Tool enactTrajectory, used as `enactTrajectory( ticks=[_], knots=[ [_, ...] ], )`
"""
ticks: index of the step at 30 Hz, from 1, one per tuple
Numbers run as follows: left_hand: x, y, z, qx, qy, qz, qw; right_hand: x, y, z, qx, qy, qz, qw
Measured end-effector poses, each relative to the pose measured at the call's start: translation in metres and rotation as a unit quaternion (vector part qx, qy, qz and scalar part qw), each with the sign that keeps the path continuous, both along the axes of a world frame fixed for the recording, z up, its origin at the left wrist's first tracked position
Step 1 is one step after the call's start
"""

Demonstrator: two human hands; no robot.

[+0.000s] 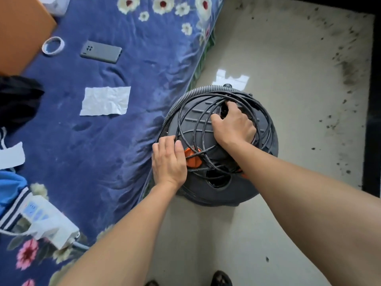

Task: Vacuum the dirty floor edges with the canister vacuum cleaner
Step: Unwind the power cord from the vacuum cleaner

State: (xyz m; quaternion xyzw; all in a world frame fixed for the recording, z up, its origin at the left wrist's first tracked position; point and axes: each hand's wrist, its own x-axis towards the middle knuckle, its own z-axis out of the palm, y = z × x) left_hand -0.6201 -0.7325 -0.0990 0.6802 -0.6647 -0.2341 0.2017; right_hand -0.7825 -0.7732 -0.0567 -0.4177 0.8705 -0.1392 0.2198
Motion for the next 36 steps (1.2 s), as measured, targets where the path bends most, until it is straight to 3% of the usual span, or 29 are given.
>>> enactTrajectory(
  ticks=[7,13,21,26,30,33,35,36],
  knots=[
    [-0.049,-0.086,-0.003,0.007,0.032,-0.022,0.999,-0.05,-0.074,0.0,0.01,0.039,-0.042,0.998],
    [-0.08,-0.139,-0.007,-0.003,0.054,0.009,0.998,-0.078,-0.136,0.001,0.019,0.066,0.004,0.998],
    [-0.098,-0.186,-0.007,0.003,0.018,0.02,1.0,-0.094,-0.198,-0.001,0.008,0.08,0.047,0.996],
    [-0.107,-0.213,0.003,0.025,-0.027,-0.035,0.999,-0.116,-0.214,0.005,0.021,-0.008,0.058,0.998],
    [-0.109,-0.227,0.022,0.078,-0.087,-0.071,0.991,-0.143,-0.215,0.025,0.081,-0.122,0.129,0.981],
    [-0.118,-0.223,0.051,0.179,-0.027,0.079,0.98,-0.171,-0.199,0.049,0.007,-0.079,0.192,0.978],
    [-0.137,-0.22,0.074,0.264,0.089,0.229,0.933,-0.194,-0.187,0.063,-0.07,-0.008,0.141,0.988],
    [-0.151,-0.22,0.084,0.299,0.134,0.278,0.903,-0.207,-0.185,0.066,-0.055,0.01,0.104,0.993]
  ],
)
